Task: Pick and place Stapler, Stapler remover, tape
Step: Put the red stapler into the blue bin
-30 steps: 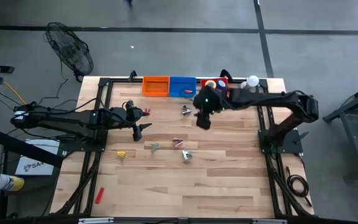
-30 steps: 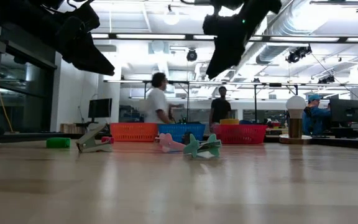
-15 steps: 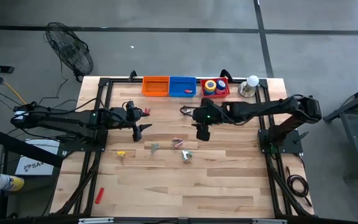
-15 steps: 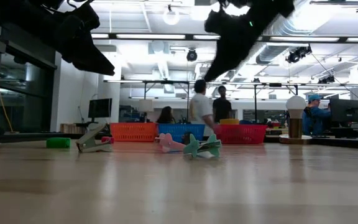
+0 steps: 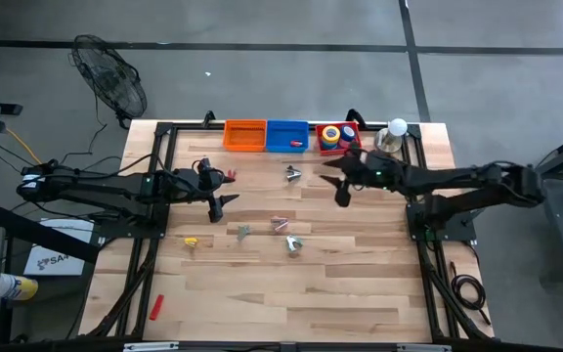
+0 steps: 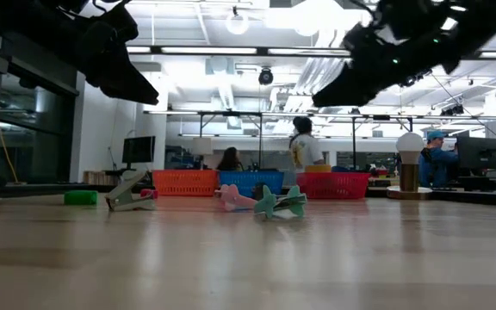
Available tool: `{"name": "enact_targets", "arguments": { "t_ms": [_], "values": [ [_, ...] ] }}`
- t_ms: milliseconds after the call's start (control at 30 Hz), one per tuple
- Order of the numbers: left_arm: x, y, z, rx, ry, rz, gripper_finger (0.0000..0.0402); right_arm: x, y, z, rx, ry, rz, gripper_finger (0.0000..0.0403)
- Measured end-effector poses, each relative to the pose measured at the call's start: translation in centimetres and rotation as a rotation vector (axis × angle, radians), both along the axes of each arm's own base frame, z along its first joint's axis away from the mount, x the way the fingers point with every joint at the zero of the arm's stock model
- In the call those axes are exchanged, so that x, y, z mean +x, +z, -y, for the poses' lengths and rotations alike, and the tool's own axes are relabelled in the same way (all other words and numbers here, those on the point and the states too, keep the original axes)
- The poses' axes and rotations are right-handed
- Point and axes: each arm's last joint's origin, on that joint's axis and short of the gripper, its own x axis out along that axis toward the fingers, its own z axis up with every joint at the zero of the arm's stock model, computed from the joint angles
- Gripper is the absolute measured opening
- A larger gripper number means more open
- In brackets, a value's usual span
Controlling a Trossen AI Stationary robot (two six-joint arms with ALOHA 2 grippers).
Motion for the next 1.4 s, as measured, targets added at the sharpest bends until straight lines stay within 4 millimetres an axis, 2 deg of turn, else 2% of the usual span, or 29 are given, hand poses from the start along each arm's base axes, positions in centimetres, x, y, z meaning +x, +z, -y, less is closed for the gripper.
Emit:
{"name": "enact_targets", "arguments": {
  "t_ms": [133,233,400,600,733,967,1167,1400],
  "values": [
    [-0.2,-0.4,0.0,-0.087,0.041,-0.023,0.0232,-1.8,-0.3,0.2,-0.047,-0.020,0.055,0.0181],
    [-0.8,-0.7,0.1,-0.187,0.074,-0.110,0.0232,-2.8,-1.0,0.2,-0.080,-0.025,0.047,0.0181],
    [-1.9,0.8,0.7,-0.427,0.140,-0.261,0.0232,-3.5,-0.6,0.6,-0.158,-0.038,0.078,0.0181],
    [-3.4,3.2,2.8,-0.602,0.201,-0.413,0.0232,-3.7,0.6,1.1,-0.226,-0.065,0.168,0.0181],
    [-3.9,3.7,4.9,-0.681,0.228,-0.496,0.0232,-3.9,0.8,1.6,-0.246,-0.098,0.180,0.0181],
    [-3.3,1.9,9.3,-0.807,0.291,-0.684,0.0232,-4.0,0.6,1.9,-0.232,-0.116,0.161,0.0181],
    [-2.3,-1.0,13.1,-0.893,0.467,-0.865,0.0232,-4.0,0.6,1.9,-0.229,-0.114,0.161,0.0181],
    [-0.4,-4.0,16.8,-1.027,0.597,-0.913,0.0232,-4.0,0.6,1.8,-0.204,-0.059,0.168,0.0181]
  ]
}}
